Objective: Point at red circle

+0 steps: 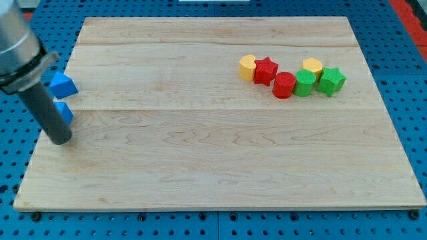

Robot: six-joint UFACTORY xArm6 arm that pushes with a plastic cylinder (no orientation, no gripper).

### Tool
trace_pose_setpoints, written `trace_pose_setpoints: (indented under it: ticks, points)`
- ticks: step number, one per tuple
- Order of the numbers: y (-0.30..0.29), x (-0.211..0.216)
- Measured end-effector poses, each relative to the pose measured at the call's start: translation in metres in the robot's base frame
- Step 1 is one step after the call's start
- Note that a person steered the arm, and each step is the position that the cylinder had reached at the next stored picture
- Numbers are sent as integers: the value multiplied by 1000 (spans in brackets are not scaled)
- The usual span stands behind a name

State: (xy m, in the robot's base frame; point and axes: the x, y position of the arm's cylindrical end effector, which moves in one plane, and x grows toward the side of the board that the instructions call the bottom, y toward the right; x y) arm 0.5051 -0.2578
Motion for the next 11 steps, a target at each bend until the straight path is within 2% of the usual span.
trace_pose_setpoints:
  ticks: [2, 4, 6, 7, 8, 10, 11]
  points:
    - [-10, -59]
    - [61, -58]
    - [64, -59]
    - [103, -62]
    - [207, -64]
    - [220, -68]
    - [224, -41]
